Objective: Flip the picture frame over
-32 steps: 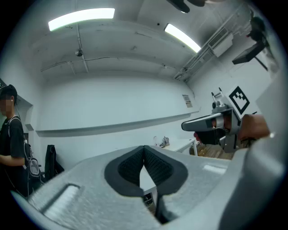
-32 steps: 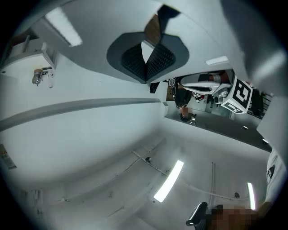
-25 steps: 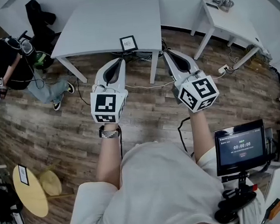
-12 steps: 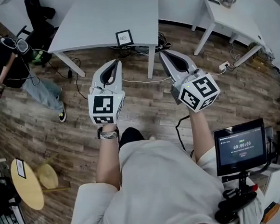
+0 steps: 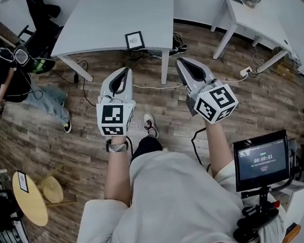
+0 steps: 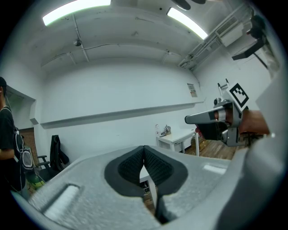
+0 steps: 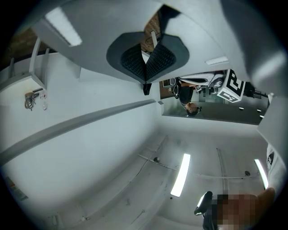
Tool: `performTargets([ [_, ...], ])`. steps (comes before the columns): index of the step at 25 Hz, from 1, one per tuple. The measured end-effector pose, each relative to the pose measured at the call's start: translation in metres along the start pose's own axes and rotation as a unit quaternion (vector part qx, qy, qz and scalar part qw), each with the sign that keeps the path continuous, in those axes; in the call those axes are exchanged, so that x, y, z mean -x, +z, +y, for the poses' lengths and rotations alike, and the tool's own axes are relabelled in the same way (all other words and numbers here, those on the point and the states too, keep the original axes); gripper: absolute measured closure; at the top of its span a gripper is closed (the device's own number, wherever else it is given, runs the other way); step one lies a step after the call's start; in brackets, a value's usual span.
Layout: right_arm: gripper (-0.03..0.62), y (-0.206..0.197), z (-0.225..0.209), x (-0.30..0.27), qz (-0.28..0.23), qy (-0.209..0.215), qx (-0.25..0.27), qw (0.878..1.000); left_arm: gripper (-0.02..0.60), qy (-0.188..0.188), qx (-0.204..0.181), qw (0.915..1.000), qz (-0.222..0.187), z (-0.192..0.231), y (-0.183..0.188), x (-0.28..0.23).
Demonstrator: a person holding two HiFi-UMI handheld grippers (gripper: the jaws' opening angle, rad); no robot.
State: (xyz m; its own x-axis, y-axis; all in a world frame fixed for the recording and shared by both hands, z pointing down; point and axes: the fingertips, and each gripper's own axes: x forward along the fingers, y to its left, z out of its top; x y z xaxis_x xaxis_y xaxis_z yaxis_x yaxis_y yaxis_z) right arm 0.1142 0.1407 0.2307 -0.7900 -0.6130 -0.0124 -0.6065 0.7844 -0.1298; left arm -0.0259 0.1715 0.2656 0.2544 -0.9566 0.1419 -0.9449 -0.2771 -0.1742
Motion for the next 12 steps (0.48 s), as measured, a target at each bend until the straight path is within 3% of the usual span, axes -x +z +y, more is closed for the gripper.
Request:
performTargets([
  [12,0.592,-0.033,-0.036,-0.050,0.038,-0.011,-0.010,0.999,0.578,-0.011,0.004,0.9990,0.044,0.031,-0.049,-0.060],
])
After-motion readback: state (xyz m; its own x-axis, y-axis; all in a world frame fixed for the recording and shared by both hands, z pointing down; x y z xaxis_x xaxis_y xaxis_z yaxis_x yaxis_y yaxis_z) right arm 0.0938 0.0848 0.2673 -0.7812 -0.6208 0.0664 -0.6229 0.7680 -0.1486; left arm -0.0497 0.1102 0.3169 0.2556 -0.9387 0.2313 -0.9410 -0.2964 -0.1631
